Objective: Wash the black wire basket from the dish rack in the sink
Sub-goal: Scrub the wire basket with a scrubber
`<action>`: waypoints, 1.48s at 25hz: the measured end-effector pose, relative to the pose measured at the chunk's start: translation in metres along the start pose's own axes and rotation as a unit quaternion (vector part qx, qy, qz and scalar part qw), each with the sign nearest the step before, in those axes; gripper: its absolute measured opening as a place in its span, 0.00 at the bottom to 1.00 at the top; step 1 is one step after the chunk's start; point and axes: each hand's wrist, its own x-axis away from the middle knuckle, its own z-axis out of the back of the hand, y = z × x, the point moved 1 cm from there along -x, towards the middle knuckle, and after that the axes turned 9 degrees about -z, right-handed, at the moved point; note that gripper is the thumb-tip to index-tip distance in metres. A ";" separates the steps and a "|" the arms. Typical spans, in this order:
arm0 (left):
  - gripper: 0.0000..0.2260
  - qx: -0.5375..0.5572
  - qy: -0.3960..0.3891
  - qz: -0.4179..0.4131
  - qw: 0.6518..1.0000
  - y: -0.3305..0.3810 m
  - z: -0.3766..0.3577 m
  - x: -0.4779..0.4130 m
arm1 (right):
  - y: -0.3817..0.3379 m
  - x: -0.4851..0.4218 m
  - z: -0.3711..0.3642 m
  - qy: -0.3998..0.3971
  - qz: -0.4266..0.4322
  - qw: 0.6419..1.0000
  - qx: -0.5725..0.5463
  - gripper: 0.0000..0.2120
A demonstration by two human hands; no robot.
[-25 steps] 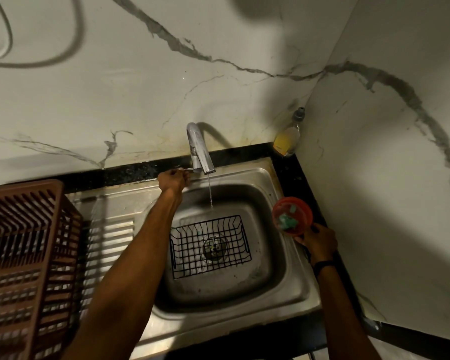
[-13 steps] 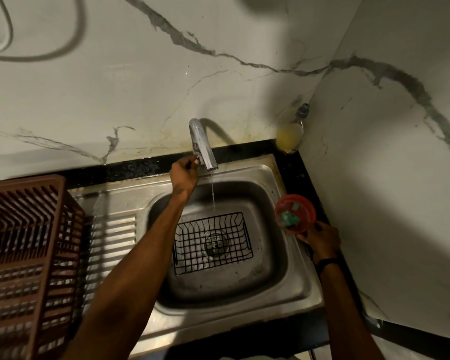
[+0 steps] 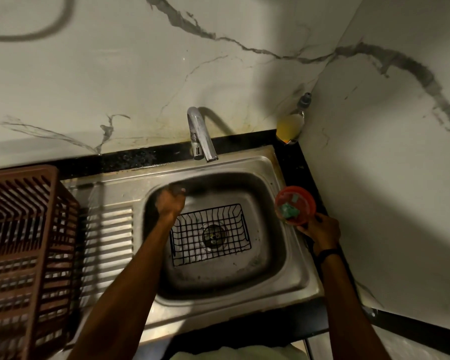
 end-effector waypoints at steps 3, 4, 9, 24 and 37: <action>0.36 -0.043 -0.044 0.140 0.988 -0.055 -0.021 0.021 | 0.000 0.001 -0.002 -0.004 0.001 1.000 -0.020 0.03; 0.37 -0.031 -0.059 0.168 0.984 -0.068 -0.028 0.028 | 0.000 0.001 -0.002 -0.005 0.001 1.000 -0.023 0.03; 0.25 0.031 -0.100 0.192 0.976 -0.108 -0.044 0.045 | 0.003 -0.004 -0.001 0.004 0.003 1.000 -0.008 0.01; 0.28 0.009 -0.009 0.156 0.988 -0.077 -0.031 0.081 | -0.007 -0.019 0.002 0.040 0.004 0.997 -0.062 0.09; 0.31 -0.019 0.098 0.116 0.988 -0.048 0.004 0.114 | -0.026 -0.014 -0.007 0.081 0.218 0.940 0.250 0.10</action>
